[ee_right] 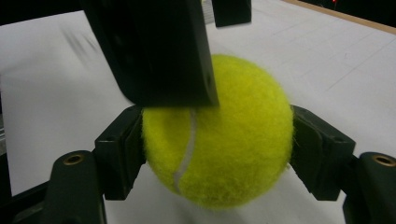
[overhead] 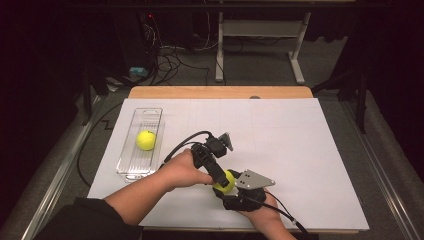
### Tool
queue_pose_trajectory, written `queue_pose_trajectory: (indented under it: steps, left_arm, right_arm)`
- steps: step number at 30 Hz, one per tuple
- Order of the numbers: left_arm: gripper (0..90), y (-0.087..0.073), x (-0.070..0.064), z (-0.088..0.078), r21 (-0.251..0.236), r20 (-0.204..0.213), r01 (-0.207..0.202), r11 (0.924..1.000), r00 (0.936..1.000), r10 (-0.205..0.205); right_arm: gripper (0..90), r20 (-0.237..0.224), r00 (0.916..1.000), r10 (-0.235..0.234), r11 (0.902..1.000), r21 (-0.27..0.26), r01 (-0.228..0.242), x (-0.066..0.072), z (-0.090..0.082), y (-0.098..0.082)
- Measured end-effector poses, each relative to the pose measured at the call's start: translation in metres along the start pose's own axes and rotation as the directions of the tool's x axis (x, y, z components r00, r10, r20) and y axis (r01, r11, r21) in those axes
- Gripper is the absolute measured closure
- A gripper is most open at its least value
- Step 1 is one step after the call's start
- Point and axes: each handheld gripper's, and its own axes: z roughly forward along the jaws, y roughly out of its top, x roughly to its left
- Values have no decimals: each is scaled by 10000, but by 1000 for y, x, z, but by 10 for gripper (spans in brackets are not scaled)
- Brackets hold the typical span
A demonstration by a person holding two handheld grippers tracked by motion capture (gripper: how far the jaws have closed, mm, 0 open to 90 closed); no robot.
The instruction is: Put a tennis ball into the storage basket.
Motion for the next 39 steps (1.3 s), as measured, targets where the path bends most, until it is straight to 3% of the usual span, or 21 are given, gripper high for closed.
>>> queue_pose_trajectory:
  steps: [11,13,18,23,33,35,39]
  left_arm:
    - [30,5,-2,18,315,518,62,9995,9986,-79]
    - [53,5,-1,18,447,568,43,9990,9984,-68]
    - [140,4,0,18,227,837,166,9996,9963,-184]
    - [241,5,-1,15,257,1085,27,9997,9941,-54]
    - [264,5,-3,15,191,972,72,9998,9952,-90]
    - [265,6,-3,14,186,936,98,9998,9955,-115]
    - [265,6,-1,12,196,840,166,9997,9963,-182]
  right_arm:
    - [276,185,9998,-6,9998,-194,10,1,-3,3]
    - [276,173,9998,27,9997,-240,-23,0,-3,4]
    - [275,173,9998,26,9994,-346,-20,-2,-4,4]
    - [274,221,9998,3,9995,-313,4,-3,-3,3]
    - [253,299,9995,67,9995,-312,-58,-3,-3,3]
    - [174,43,9999,131,9988,-465,-129,-5,-3,3]
    - [11,156,9994,317,9984,-466,-309,-5,-1,3]
